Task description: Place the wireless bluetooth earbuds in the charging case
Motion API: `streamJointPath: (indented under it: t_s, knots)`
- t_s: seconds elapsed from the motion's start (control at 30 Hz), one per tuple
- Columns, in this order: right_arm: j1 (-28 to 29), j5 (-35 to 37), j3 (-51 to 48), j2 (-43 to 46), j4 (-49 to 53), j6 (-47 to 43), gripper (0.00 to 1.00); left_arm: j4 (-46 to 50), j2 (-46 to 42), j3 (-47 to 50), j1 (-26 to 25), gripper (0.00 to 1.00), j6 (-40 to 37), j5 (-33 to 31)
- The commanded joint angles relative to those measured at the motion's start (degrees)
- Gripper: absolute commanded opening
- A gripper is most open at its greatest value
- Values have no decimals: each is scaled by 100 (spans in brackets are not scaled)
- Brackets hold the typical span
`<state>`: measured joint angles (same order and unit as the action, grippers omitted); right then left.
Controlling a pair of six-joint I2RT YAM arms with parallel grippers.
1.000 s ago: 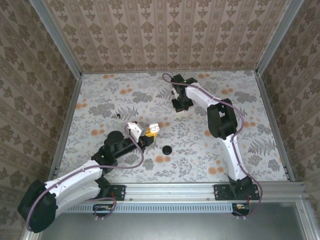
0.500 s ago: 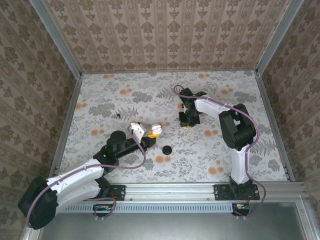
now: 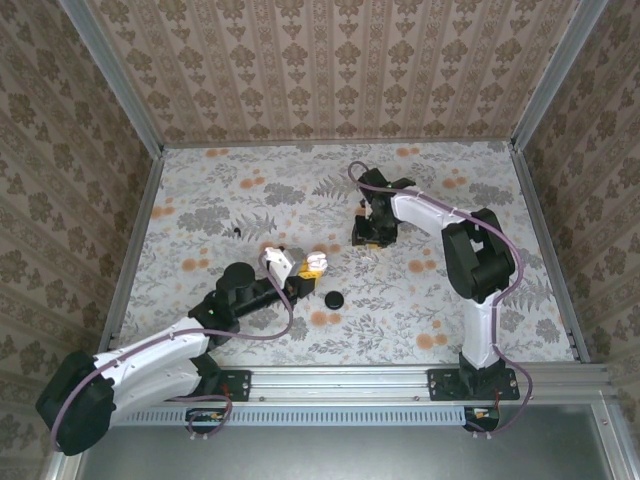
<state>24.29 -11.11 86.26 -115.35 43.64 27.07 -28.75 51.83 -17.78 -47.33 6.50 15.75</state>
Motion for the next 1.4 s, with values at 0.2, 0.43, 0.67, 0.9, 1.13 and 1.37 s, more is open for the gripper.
streamJointPath:
  t_s: [0.2,0.43,0.67,0.9,1.13,1.37]
  knots:
    - [-139,-220,78,-311,51,-611,18,-122,110,-304,-76,0,9,-46]
    - [-144,-111,-475,-171,-71,-528,10,-117,99,-296,-98,0,-9,-54]
    - [-123,-200,-1139,113,-247,-334,9,-148,77,-277,-114,0,4,-62]
    - [29,-540,-1549,424,-535,-74,9,-131,-35,-217,-154,0,9,-136]
    - [85,-473,-1431,768,-467,0,9,-72,-109,-206,-188,0,9,-191]
    - [88,-304,-1234,1047,-324,25,20,-51,-198,-164,-206,0,-2,-256]
